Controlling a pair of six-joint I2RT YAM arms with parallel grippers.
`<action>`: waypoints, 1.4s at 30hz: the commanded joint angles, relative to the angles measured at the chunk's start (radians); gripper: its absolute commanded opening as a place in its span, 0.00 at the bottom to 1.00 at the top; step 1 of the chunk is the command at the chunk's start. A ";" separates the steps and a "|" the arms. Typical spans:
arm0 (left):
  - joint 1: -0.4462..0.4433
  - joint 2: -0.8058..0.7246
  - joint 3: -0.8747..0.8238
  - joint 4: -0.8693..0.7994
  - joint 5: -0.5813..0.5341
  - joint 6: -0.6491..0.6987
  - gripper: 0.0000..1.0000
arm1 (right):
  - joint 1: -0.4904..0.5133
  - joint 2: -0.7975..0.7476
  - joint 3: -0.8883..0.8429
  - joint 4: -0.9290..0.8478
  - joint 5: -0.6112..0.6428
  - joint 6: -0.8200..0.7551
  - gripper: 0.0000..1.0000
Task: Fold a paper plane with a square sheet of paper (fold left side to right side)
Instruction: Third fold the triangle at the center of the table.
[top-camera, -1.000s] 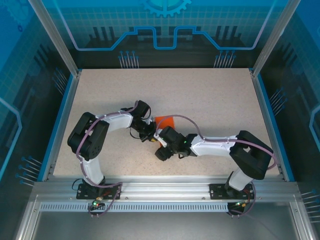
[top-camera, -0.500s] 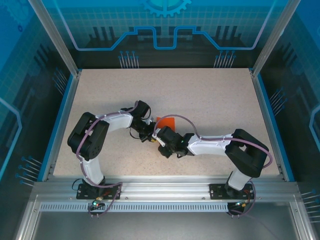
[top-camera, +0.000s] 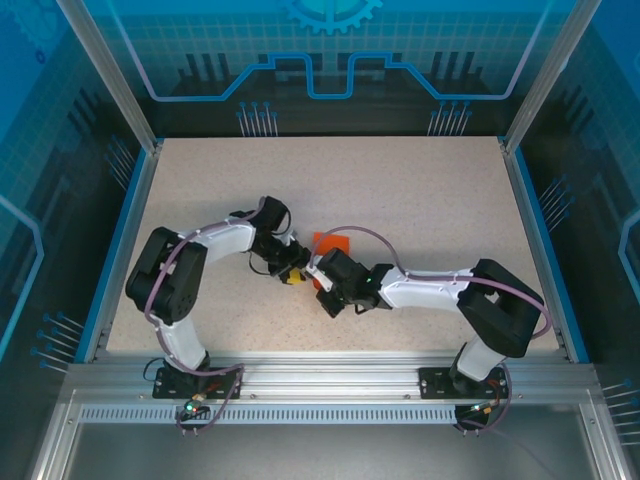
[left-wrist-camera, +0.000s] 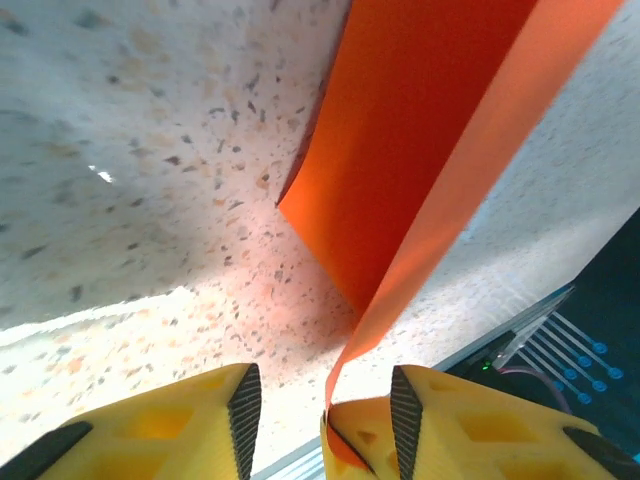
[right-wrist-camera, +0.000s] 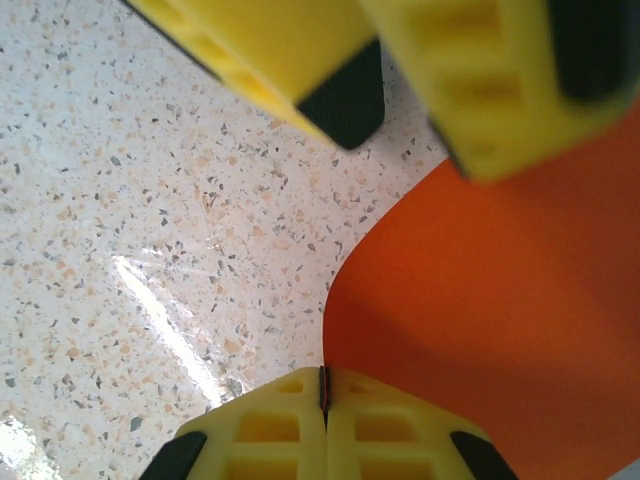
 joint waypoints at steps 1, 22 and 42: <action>0.039 -0.062 0.021 -0.072 0.001 0.062 0.44 | -0.018 -0.027 -0.010 -0.001 -0.067 0.023 0.00; -0.012 0.273 0.363 -0.073 0.058 0.197 0.20 | -0.098 -0.033 -0.051 0.070 -0.216 0.097 0.00; -0.039 0.441 0.416 -0.162 -0.050 0.274 0.15 | -0.172 0.017 0.003 -0.010 -0.223 0.067 0.01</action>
